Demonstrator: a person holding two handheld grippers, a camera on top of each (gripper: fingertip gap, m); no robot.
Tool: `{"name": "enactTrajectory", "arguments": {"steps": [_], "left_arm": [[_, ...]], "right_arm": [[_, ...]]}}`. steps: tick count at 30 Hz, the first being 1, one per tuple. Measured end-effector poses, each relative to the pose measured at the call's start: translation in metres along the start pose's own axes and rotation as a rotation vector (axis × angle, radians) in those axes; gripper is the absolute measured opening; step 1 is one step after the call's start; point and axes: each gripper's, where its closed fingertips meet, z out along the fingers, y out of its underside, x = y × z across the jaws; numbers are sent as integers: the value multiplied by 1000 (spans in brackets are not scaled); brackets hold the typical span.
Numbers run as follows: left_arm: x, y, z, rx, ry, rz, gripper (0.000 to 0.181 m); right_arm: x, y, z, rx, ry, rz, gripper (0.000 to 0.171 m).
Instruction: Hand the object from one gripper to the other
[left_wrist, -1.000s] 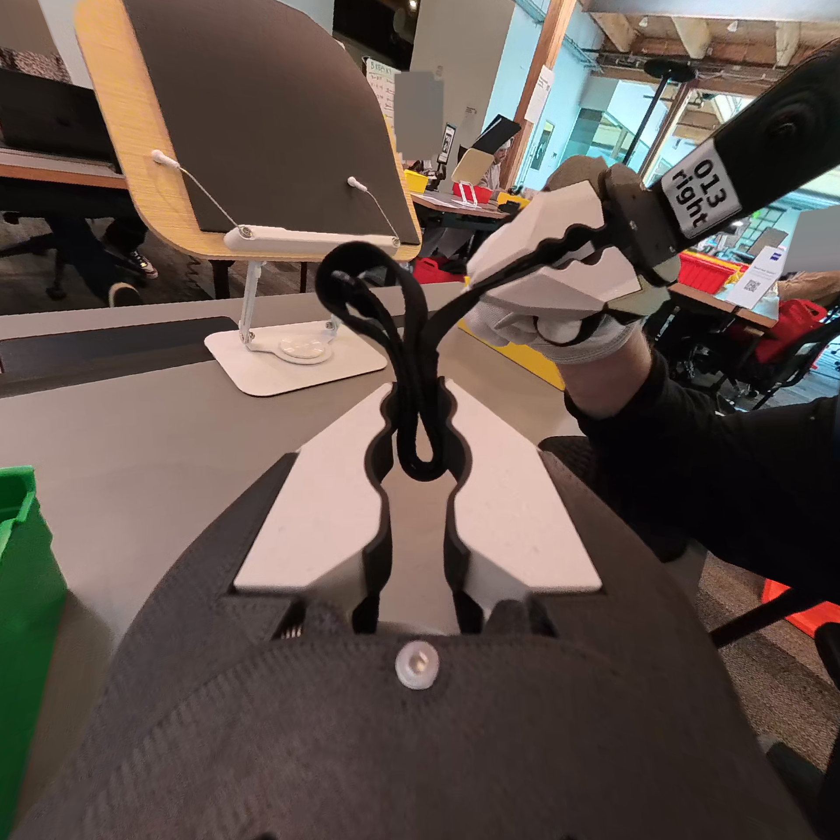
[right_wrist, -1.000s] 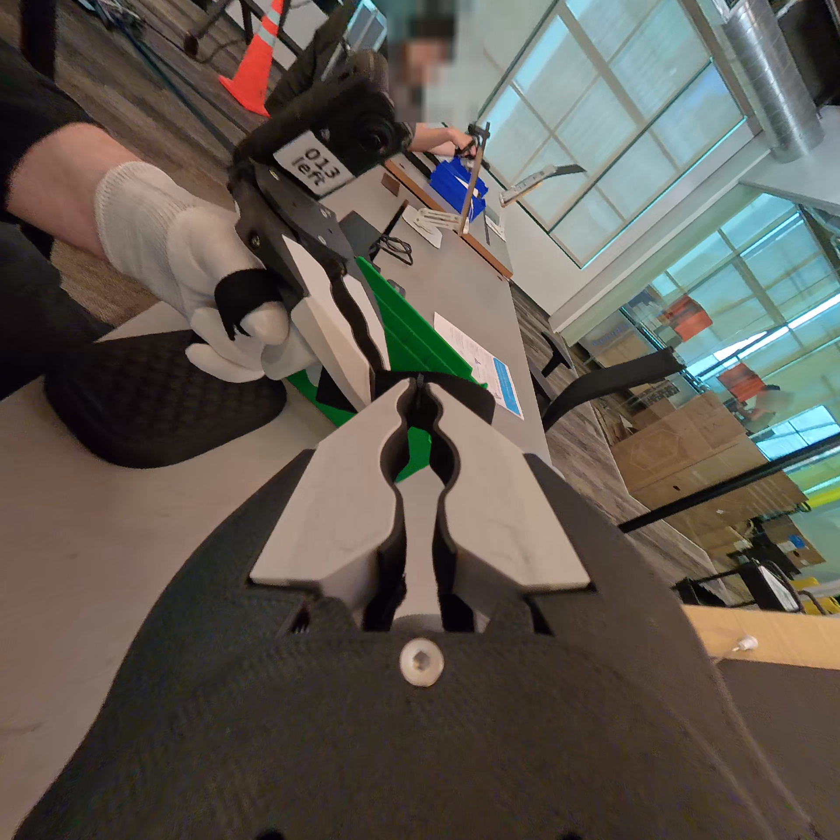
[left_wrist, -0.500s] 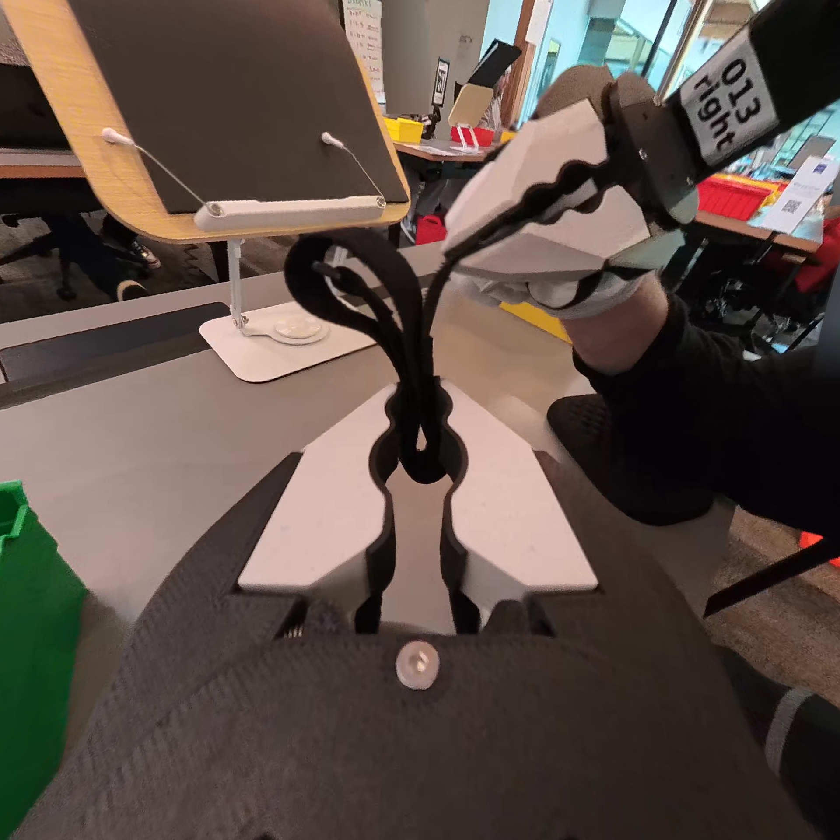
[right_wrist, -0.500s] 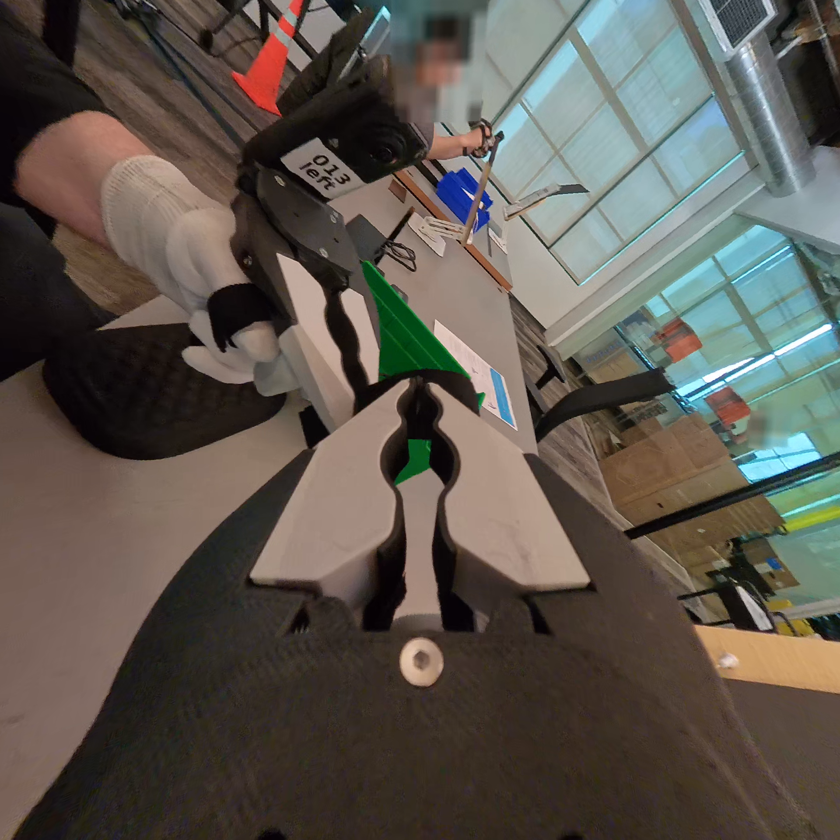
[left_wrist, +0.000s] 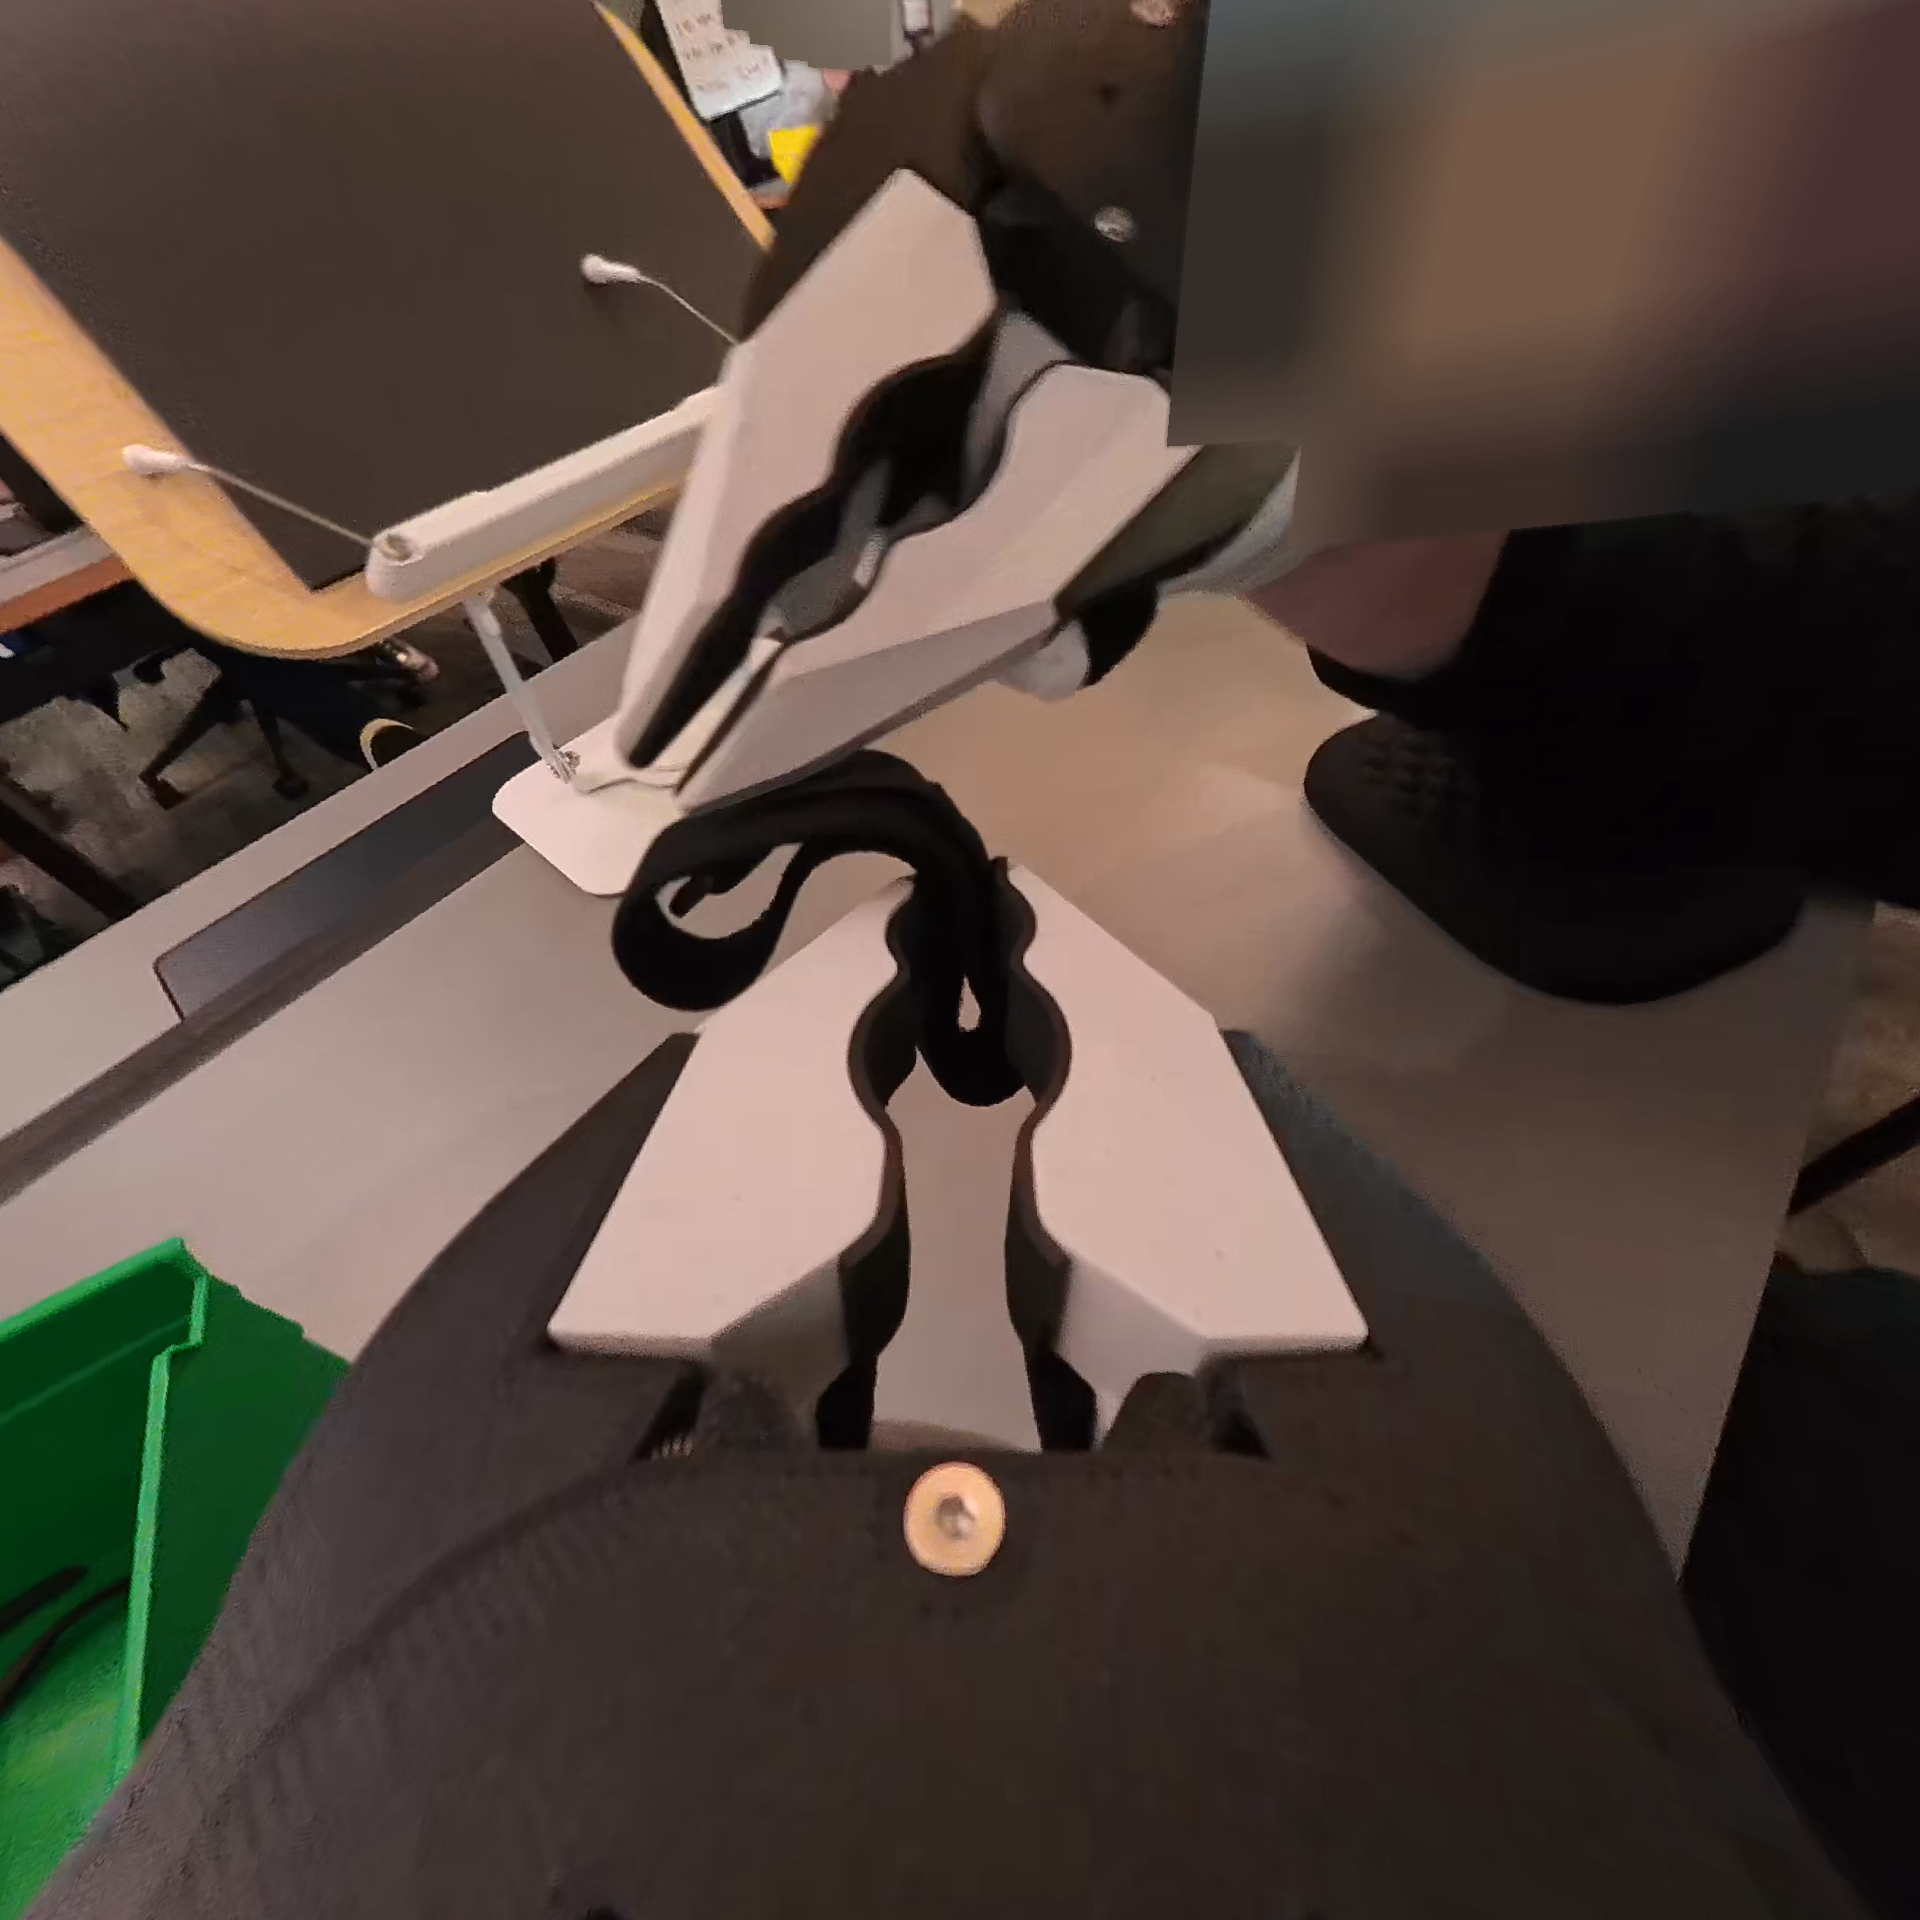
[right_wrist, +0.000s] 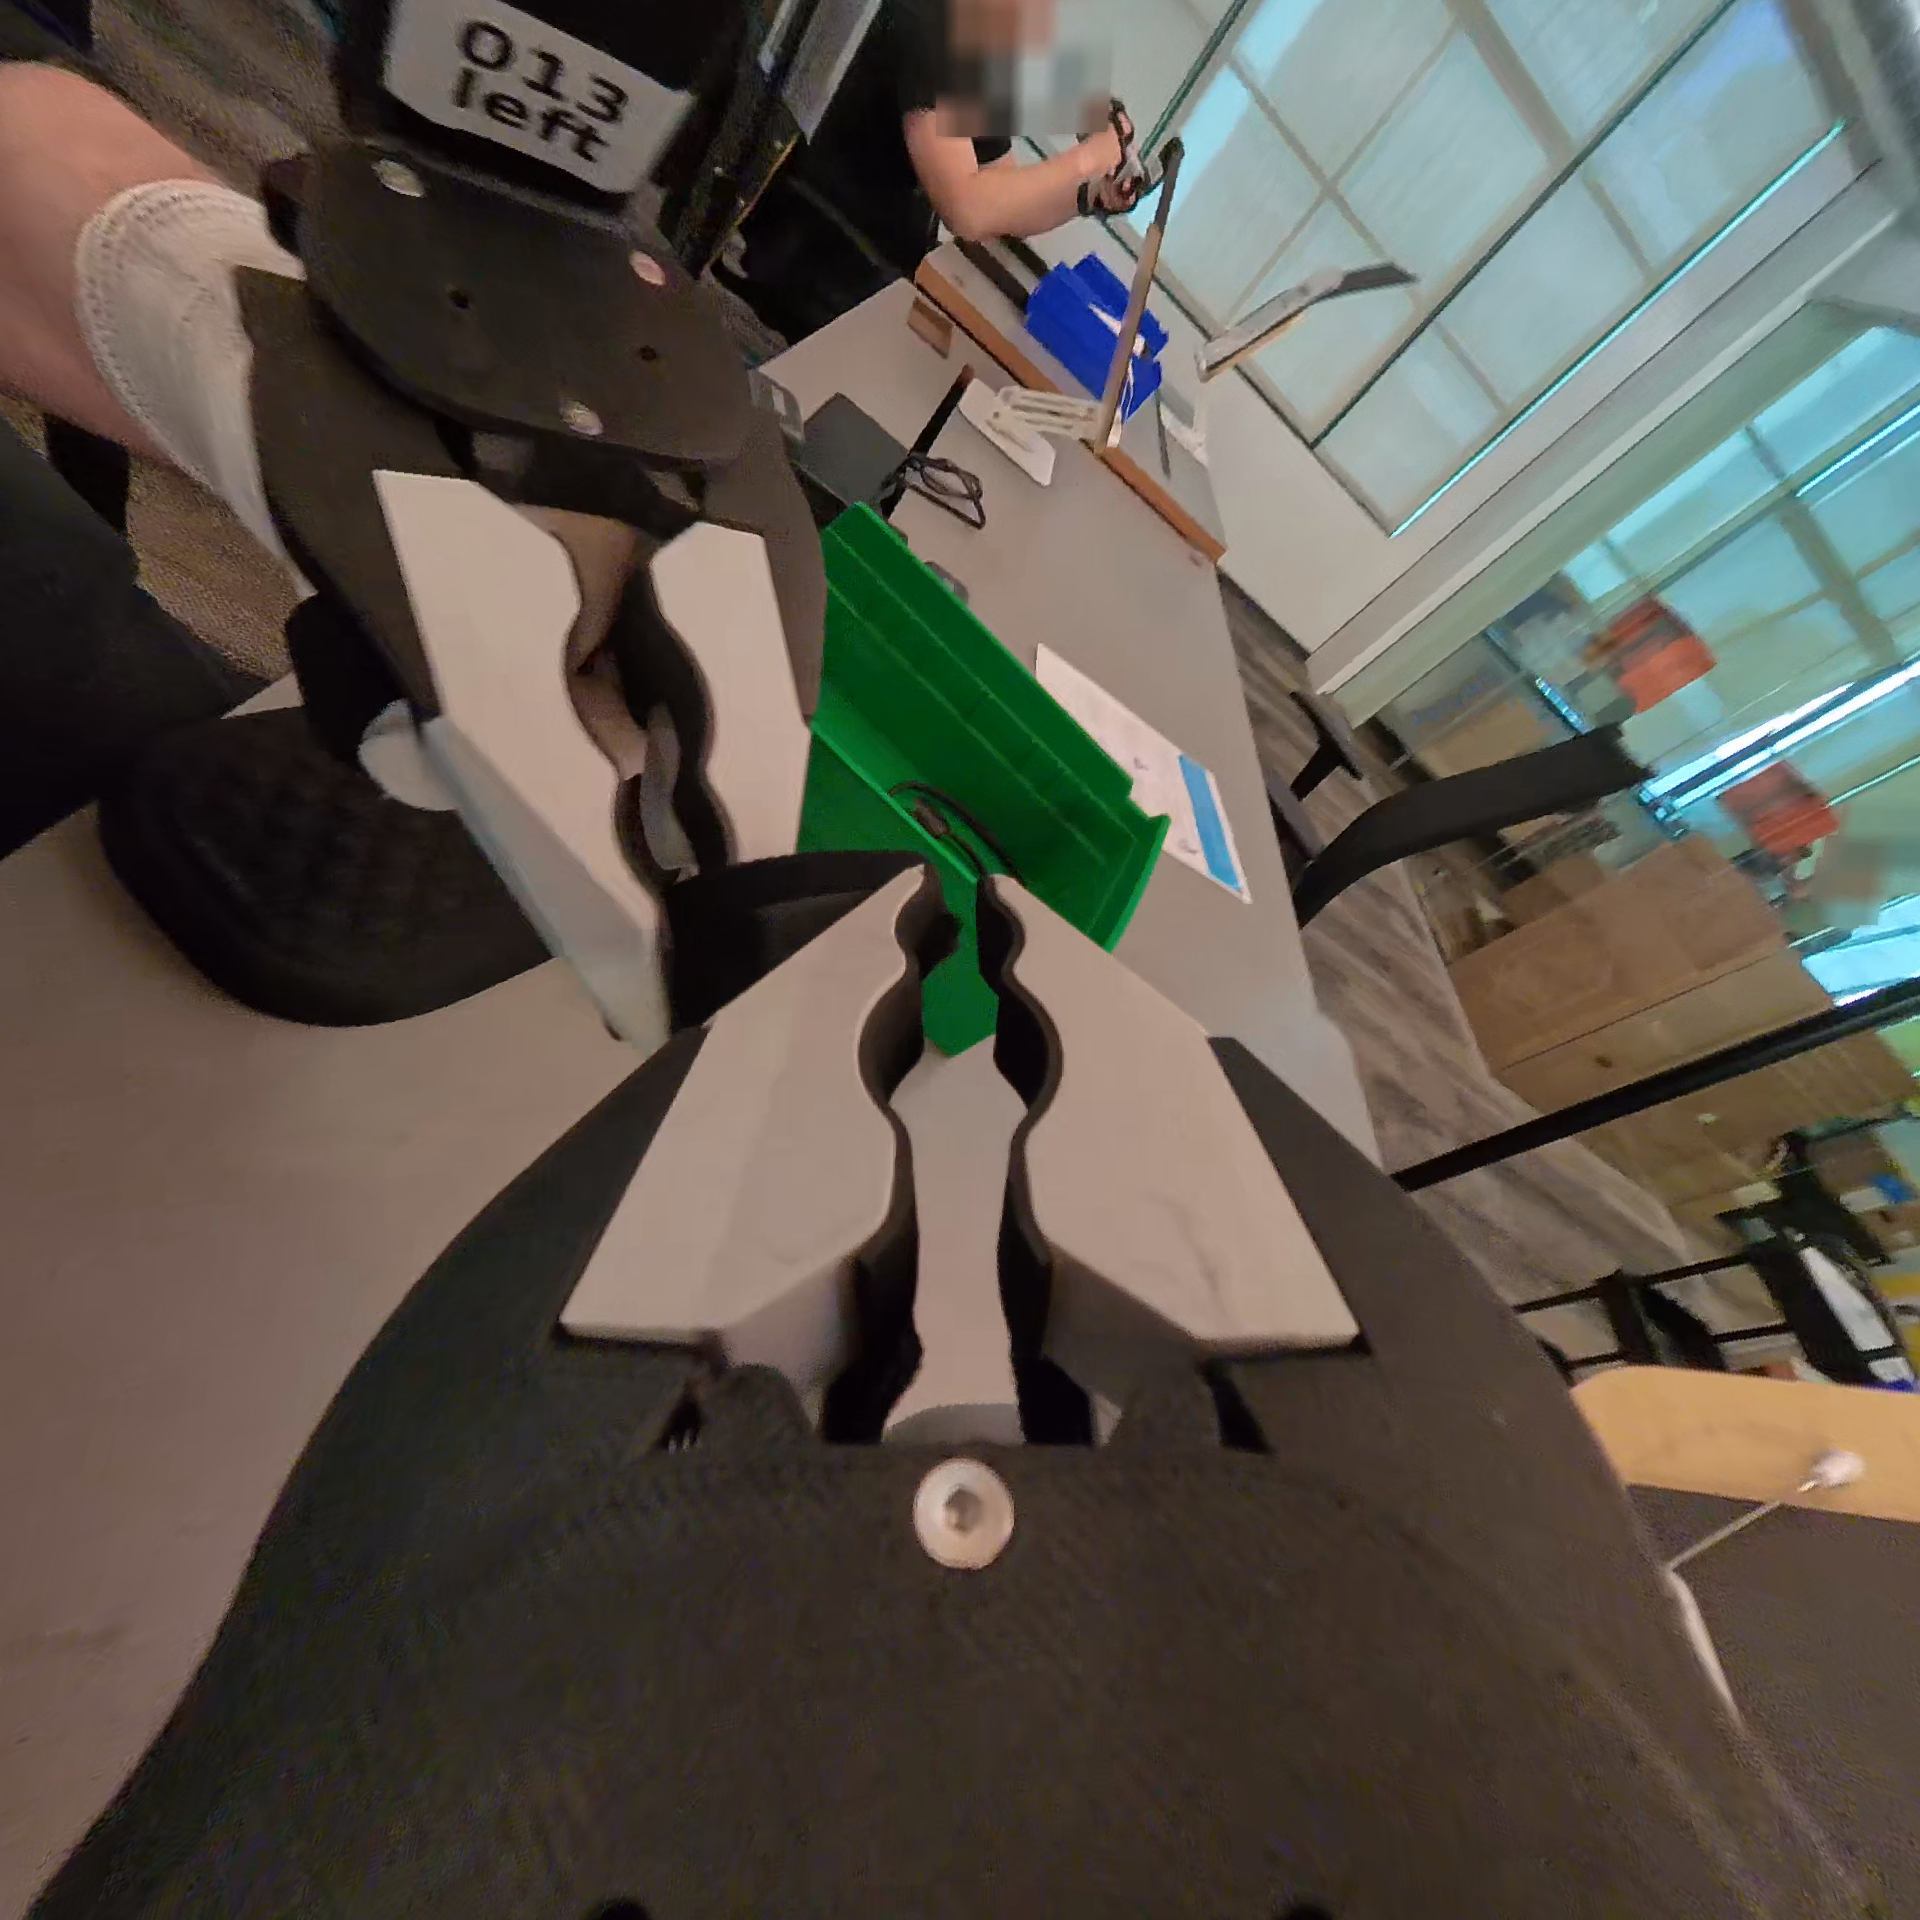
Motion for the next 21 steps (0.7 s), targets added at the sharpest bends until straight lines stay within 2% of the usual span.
{"name": "enactTrajectory", "arguments": {"steps": [3, 5, 7, 10, 15, 18, 21], "left_arm": [[8, 3, 4, -18, 8, 58, 9], [6, 8, 7, -39, 1, 58, 9], [2, 10, 7, -25, 0, 19, 8], [-3, 6, 3, 12, -1, -34, 9], [-11, 5, 0, 38, -19, -60, 9], [-13, 3, -3, 59, -28, -59, 9], [-10, -5, -7, 106, -15, -42, 9]], "right_arm": [[-3, 4, 0, 0, -36, 28, 5], [6, 11, -1, -51, 14, -11, 16], [19, 5, -8, -28, 75, -8, 26], [31, -5, -20, 50, 81, 90, 27], [44, 2, -31, 54, 85, 163, 30], [36, 4, -31, 83, -20, 270, 49], [20, 9, -25, 118, -176, 426, 77]]}}
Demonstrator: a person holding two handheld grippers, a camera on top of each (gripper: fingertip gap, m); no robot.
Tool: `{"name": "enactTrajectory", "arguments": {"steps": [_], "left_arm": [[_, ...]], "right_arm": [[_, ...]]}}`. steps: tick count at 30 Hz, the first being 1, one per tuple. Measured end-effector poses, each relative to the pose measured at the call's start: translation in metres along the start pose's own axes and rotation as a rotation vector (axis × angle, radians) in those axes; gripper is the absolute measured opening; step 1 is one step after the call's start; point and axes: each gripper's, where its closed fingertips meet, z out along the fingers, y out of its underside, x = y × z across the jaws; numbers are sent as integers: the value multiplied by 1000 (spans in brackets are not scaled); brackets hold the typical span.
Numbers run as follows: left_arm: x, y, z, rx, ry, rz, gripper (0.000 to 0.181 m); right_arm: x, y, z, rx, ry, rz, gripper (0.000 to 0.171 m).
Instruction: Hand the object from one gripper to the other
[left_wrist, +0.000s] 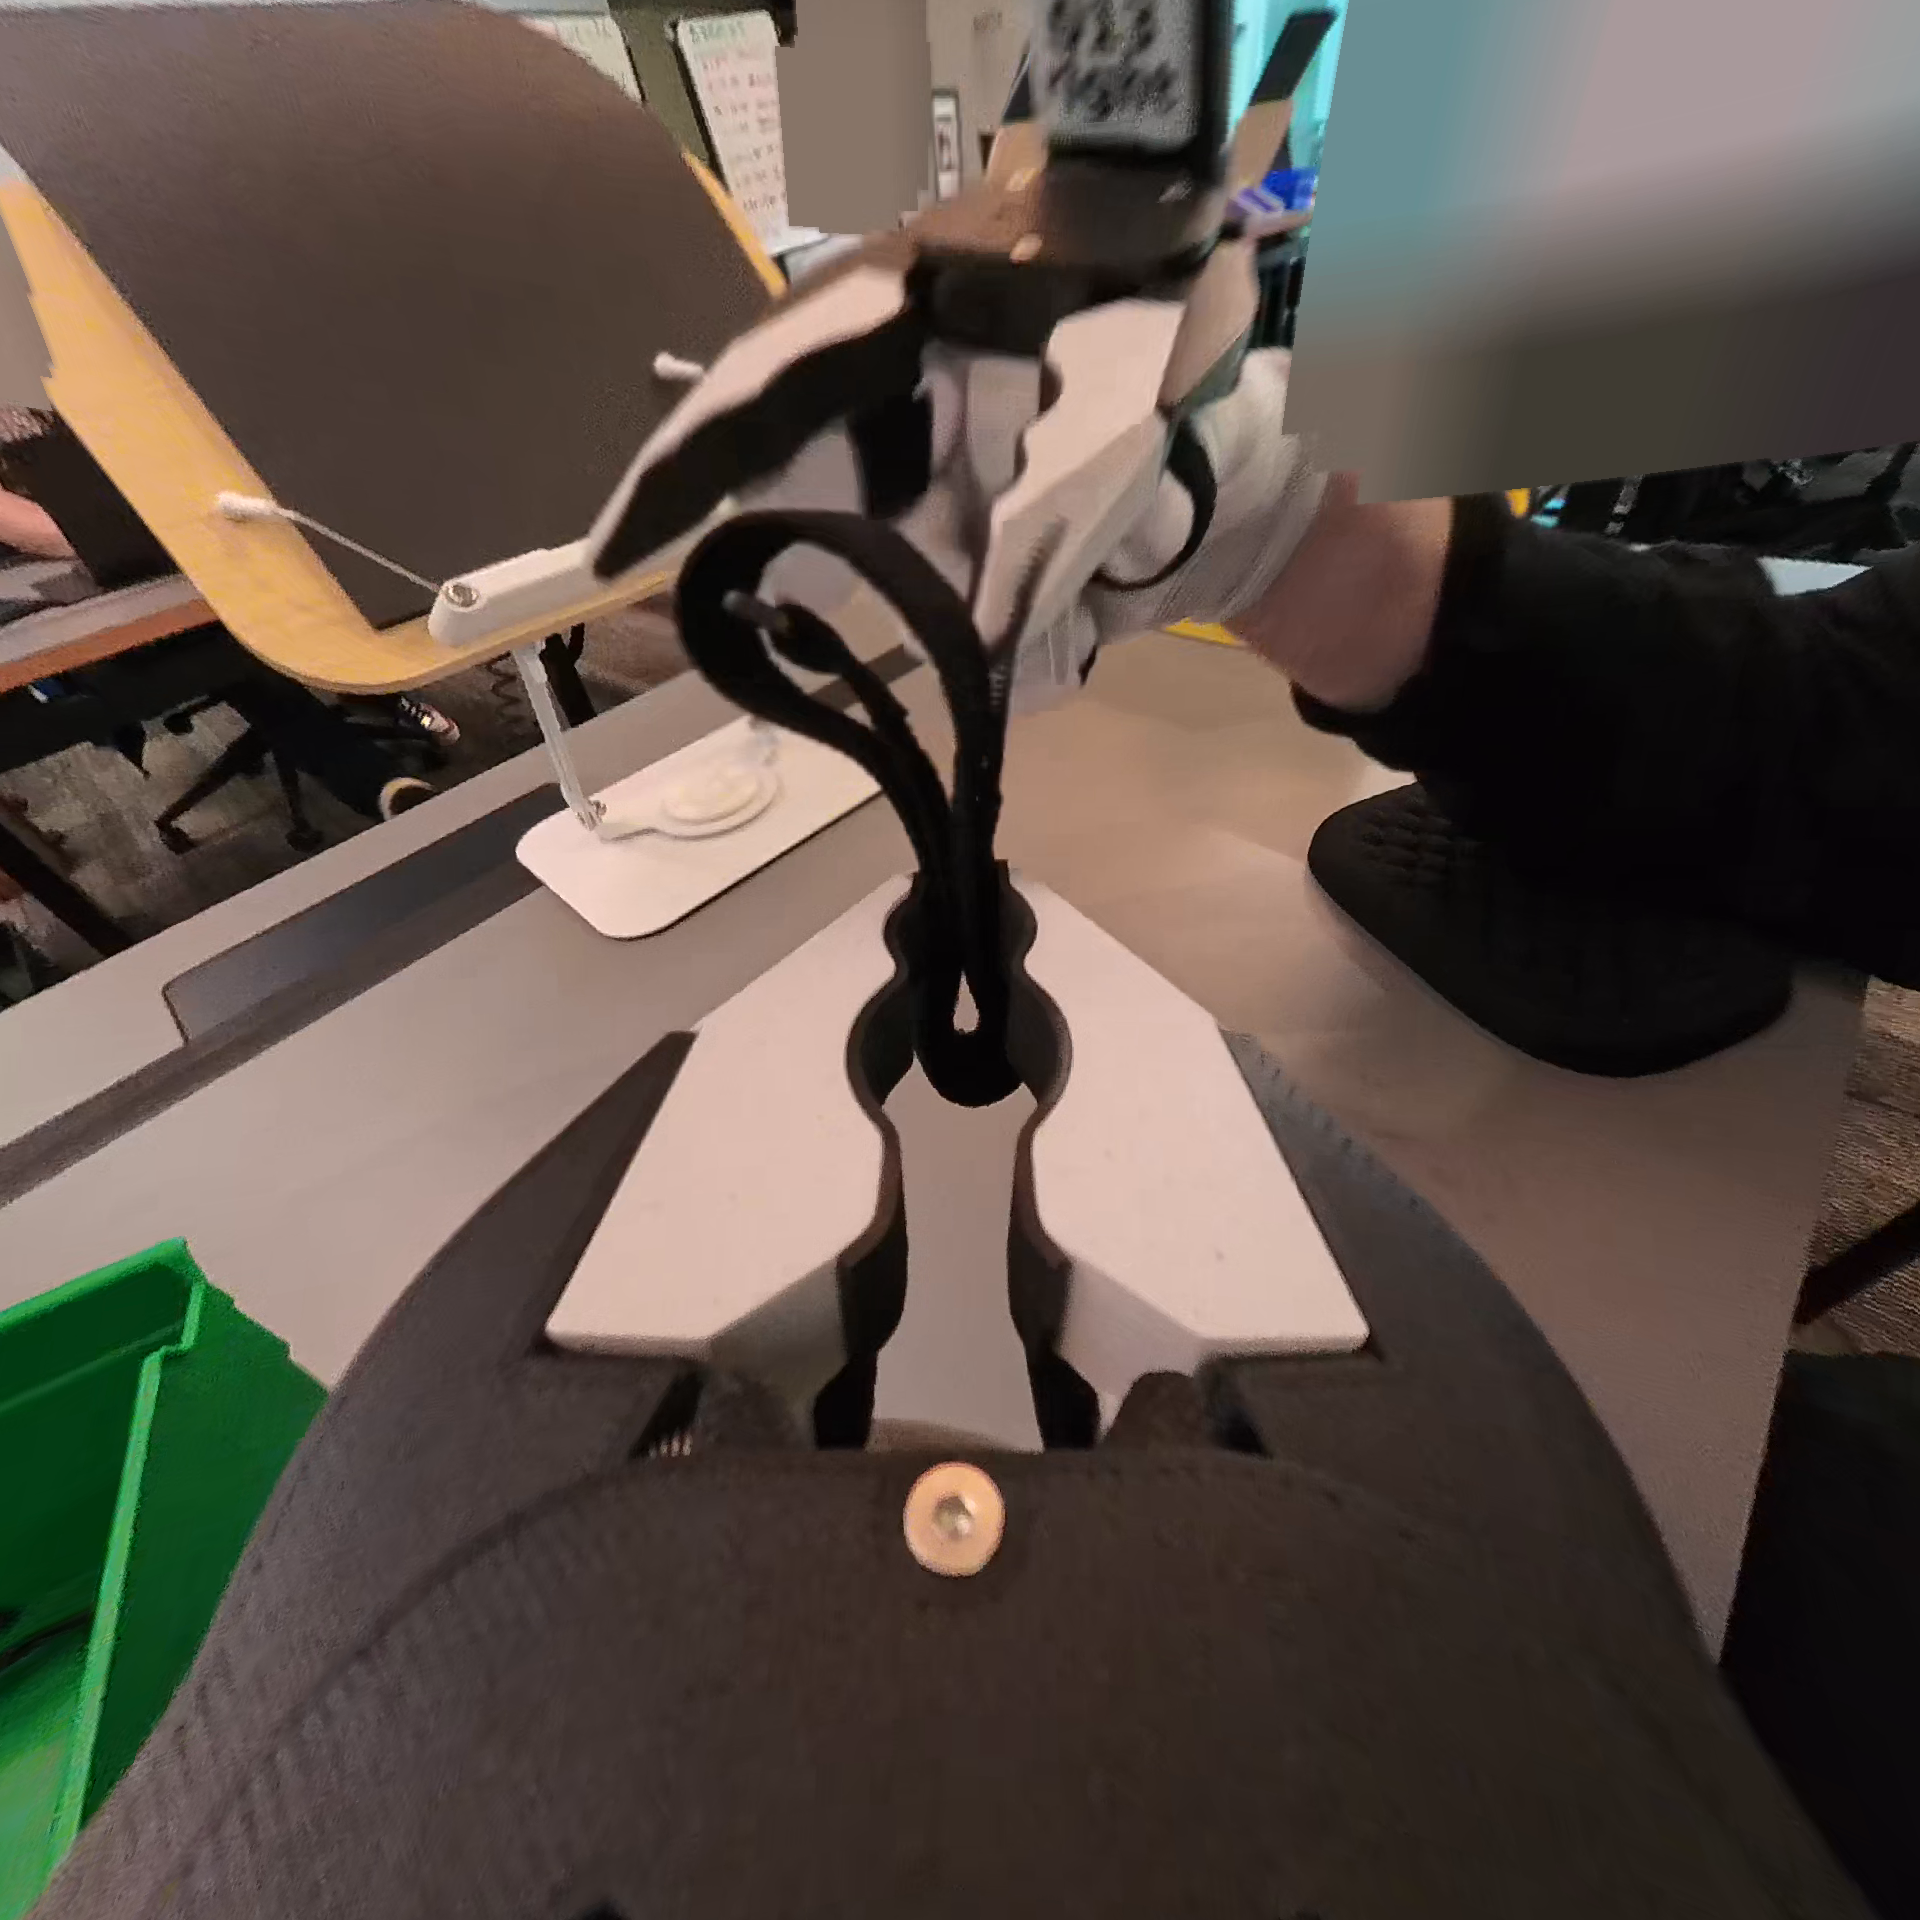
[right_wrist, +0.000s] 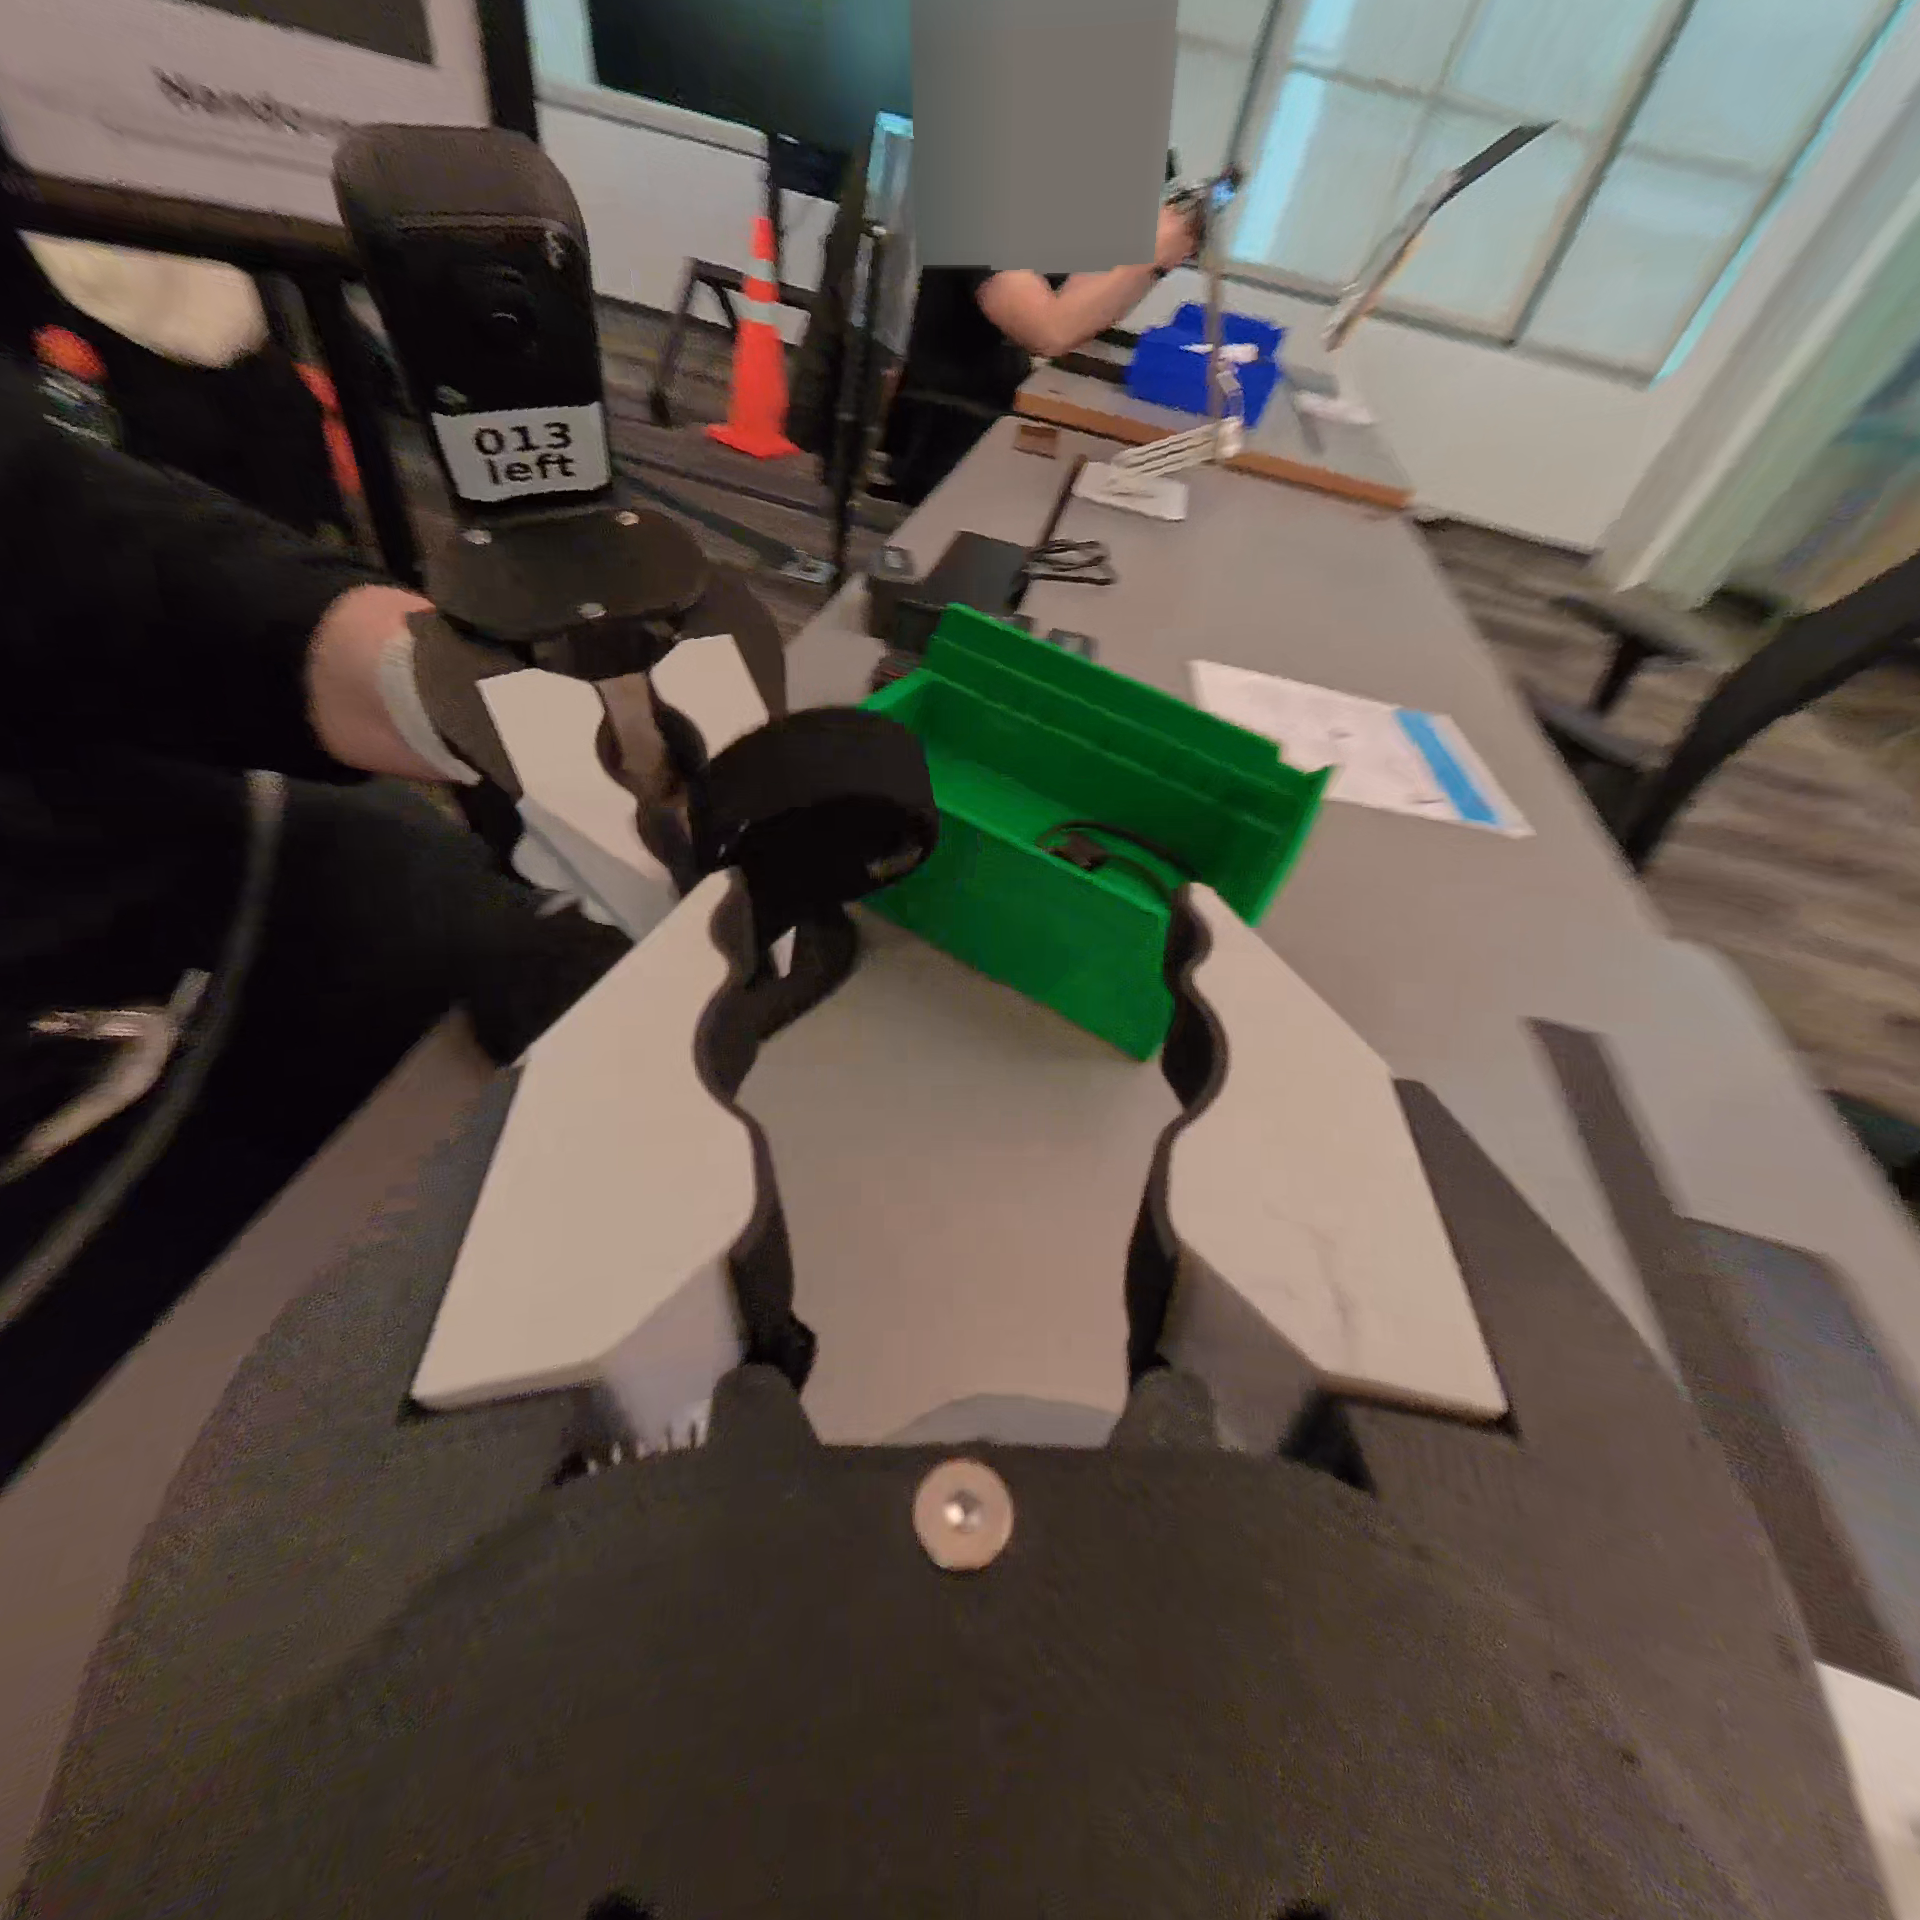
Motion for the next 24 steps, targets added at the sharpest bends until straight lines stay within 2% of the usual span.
{"name": "enactTrajectory", "arguments": {"steps": [3, 6, 10, 13, 17, 21, 24], "left_arm": [[7, -10, -3, 54, 26, 29, 9], [13, -18, -5, 90, 55, 30, 9], [11, -23, -8, 131, 65, -9, 8], [10, -27, -10, 163, 87, -55, 9], [17, -24, -6, 137, 126, -39, 9], [15, -23, -4, 129, 133, -75, 9], [-2, -22, -4, 115, 55, -78, 11]], "right_arm": [[-18, 4, 6, 61, -175, 125, 85], [-37, 1, 7, 114, -301, 163, 83], [-43, -14, -2, 203, -358, 167, 85], [-46, -12, -2, 188, -354, 119, 82], [-58, -12, 10, 175, -352, 70, 66], [-59, -22, 14, 217, -320, 28, 16], [-46, -22, 21, 212, -232, 37, 8]]}}
